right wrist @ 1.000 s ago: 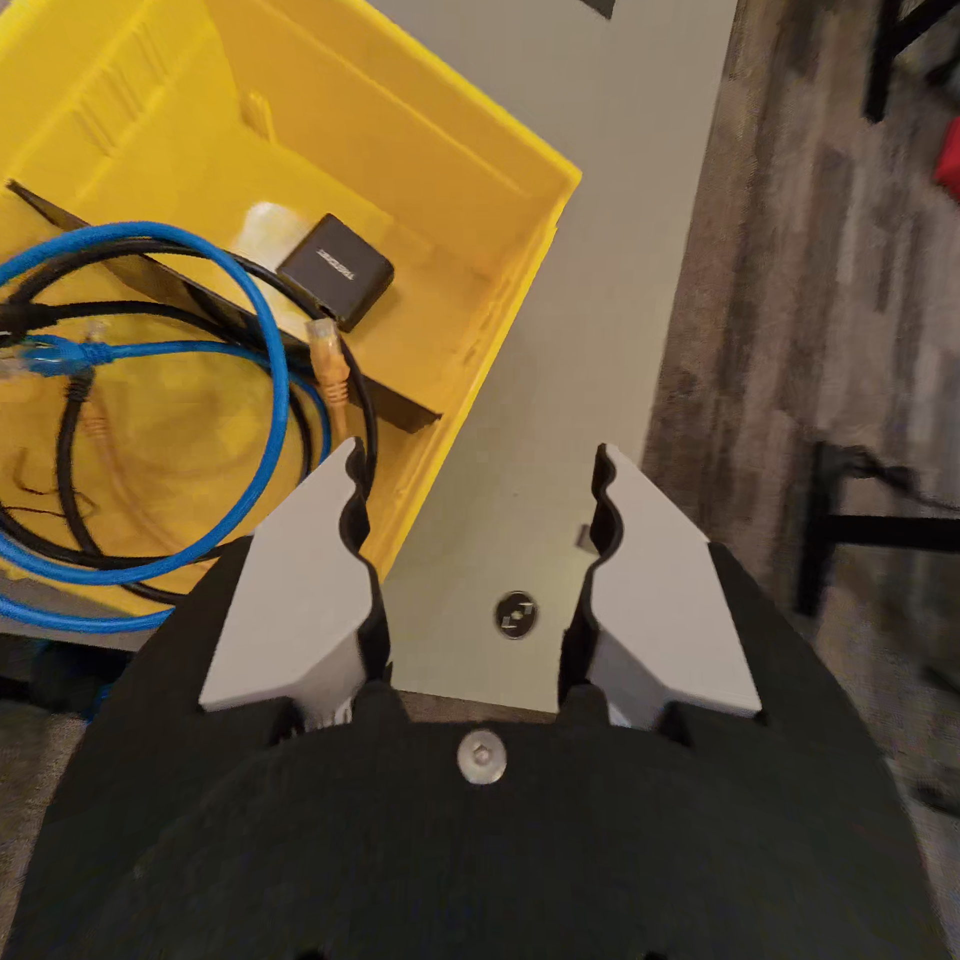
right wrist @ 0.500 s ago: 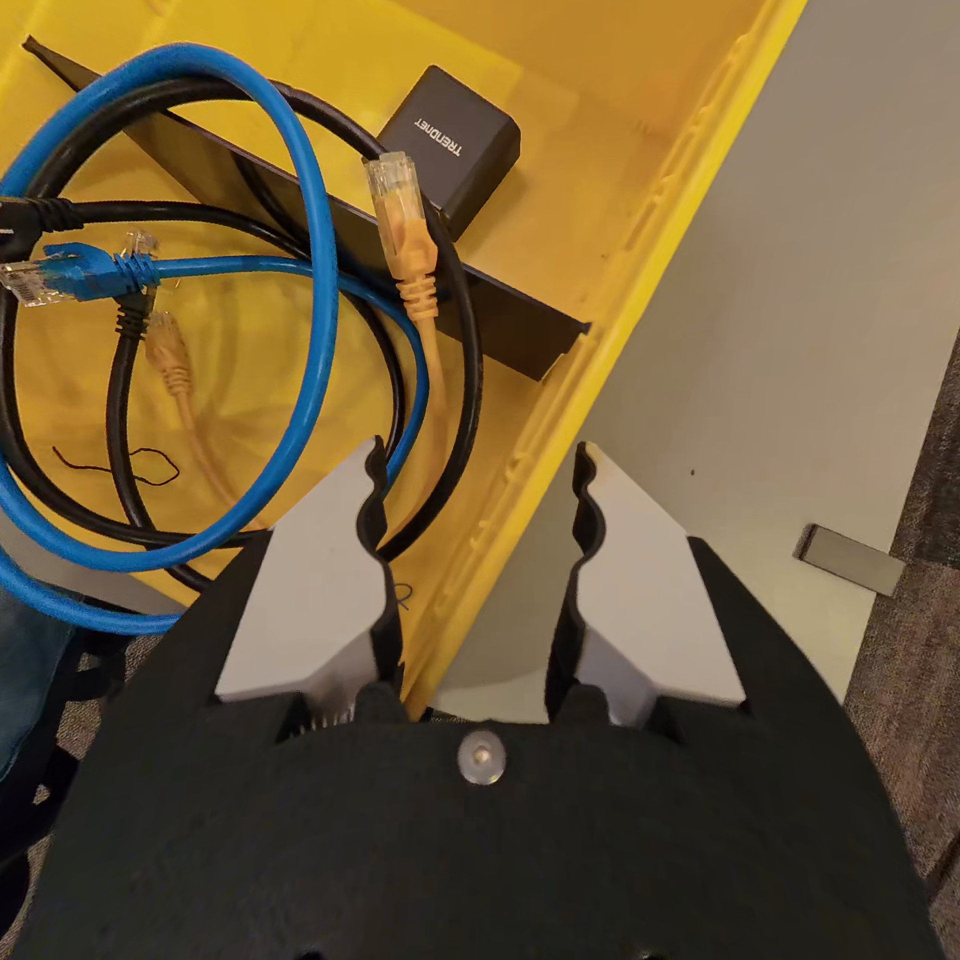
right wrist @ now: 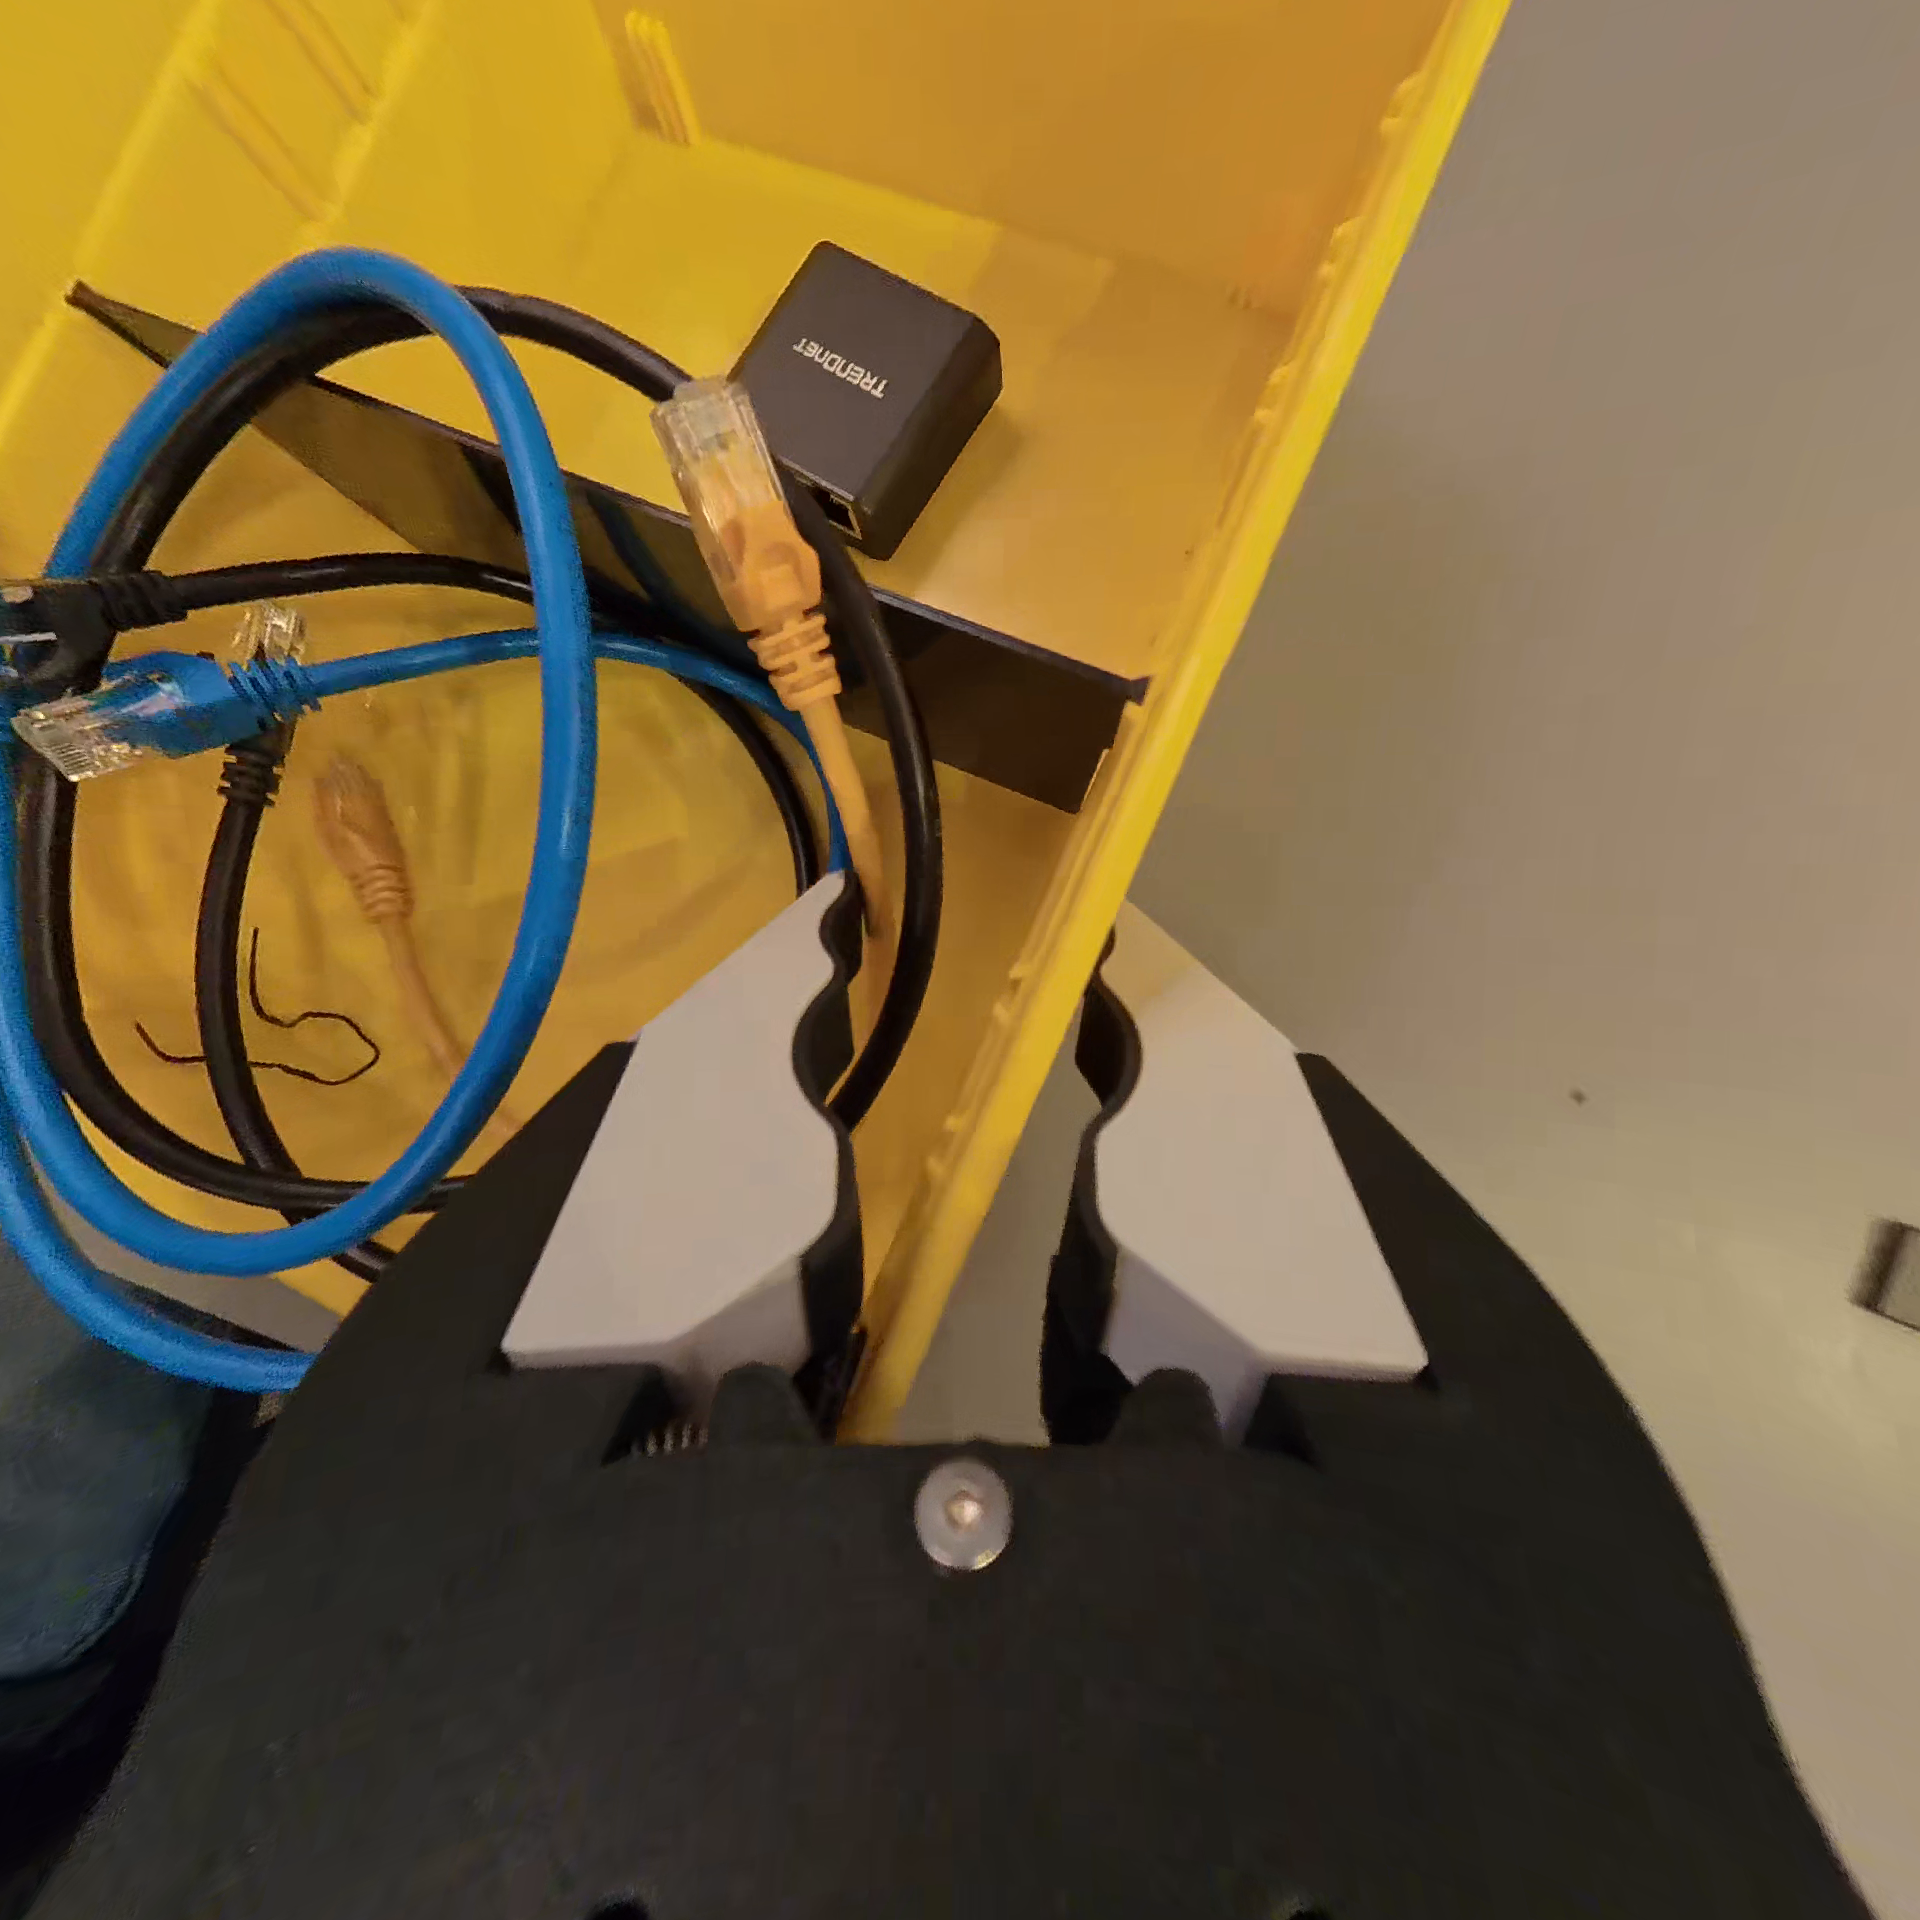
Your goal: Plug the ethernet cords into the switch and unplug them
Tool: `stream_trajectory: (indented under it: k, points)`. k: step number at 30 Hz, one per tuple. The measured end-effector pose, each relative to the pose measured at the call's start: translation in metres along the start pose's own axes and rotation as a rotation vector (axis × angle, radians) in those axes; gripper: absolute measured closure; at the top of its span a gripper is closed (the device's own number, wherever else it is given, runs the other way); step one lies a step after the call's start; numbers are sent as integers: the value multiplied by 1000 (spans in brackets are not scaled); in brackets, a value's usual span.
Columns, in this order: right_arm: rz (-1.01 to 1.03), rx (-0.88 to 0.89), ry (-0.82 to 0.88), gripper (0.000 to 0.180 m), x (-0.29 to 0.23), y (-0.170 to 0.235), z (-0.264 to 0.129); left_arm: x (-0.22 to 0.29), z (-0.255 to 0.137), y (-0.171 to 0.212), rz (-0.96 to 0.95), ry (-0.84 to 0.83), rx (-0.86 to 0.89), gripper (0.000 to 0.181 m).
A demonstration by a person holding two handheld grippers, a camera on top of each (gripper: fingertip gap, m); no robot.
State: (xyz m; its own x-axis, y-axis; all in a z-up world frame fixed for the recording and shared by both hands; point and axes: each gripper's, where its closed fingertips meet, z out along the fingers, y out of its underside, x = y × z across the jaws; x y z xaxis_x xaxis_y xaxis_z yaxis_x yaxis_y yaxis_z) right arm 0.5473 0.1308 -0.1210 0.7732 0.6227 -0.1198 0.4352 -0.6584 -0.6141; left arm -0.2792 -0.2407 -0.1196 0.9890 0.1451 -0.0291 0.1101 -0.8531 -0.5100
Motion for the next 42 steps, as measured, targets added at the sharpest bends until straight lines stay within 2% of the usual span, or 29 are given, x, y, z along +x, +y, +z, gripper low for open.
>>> stream_trajectory:
  k: [2, 8, 12, 17, 31, 42]
  points:
    - [-11, -2, -10, 143, -13, -5, 6, 2, 0, -1, -6, 4, 18, 175]
    - [0, 2, -42, 141, -65, -26, 30, 7, -8, -8, -25, 6, 86, 176]
    - [3, 19, -124, 127, -116, -42, 47, 8, -25, -20, -11, -22, 158, 177]
    - [-26, 24, -213, 120, -180, -62, 71, 3, -49, -28, -25, -42, 243, 177]
    - [-109, 90, -481, 77, -429, -109, 134, -29, -125, -36, -138, -43, 467, 177]
    - [-63, 138, -744, 45, -618, -134, 159, -54, -190, -31, -164, -104, 567, 177]
